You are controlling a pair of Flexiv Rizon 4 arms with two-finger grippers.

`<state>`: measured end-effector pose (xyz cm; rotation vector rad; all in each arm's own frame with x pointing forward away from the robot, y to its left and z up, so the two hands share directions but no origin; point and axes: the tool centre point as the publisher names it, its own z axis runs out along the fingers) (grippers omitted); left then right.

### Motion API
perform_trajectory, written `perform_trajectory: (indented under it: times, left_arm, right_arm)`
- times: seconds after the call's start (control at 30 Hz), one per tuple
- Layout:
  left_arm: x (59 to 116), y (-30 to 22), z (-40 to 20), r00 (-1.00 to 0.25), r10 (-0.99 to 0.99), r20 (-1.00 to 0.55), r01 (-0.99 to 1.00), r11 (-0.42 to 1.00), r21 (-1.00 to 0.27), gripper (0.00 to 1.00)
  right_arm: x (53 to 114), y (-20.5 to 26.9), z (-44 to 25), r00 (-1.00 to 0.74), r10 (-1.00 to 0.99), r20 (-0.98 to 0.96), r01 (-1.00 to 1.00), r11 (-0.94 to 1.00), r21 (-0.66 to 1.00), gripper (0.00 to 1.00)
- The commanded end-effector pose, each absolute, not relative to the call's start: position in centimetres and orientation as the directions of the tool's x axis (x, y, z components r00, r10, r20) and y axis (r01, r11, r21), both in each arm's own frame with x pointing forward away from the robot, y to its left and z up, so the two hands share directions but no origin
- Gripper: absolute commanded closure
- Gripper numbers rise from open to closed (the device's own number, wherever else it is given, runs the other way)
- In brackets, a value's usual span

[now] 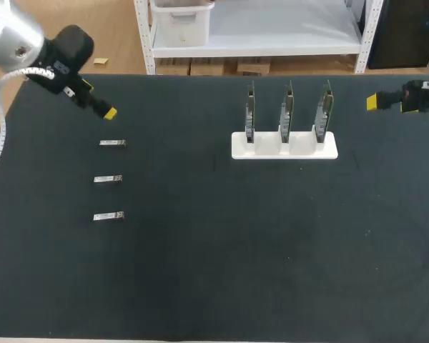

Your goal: Pick up the optical module with the left hand, and insert it into the network port with the right hand.

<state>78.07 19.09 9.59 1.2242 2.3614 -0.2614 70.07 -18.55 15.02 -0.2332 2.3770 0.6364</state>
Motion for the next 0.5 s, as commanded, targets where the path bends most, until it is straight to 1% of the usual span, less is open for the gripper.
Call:
perform_trajectory:
  times: [0.03, 0.37, 0.5]
  left_arm:
    - [78.7, 18.7, 7.9, -0.357, 0.870, -0.339, 0.926, 0.378, -0.005, 0.00]
    - [77.9, 18.9, 5.4, -0.281, 0.919, -0.276, 0.959, 0.280, -0.044, 0.00]
    - [78.0, 19.4, 4.6, -0.240, 0.942, -0.235, 0.970, 0.241, -0.028, 0.00]
  right_arm:
    - [70.0, -18.5, 15.0, -0.767, -0.001, -0.641, -0.320, 0.867, 0.382, 0.00]
    - [70.0, -18.5, 15.0, -0.767, -0.001, -0.641, -0.320, 0.867, 0.382, 0.00]
    - [70.0, -18.5, 15.0, -0.767, -0.001, -0.641, -0.320, 0.867, 0.382, 0.00]
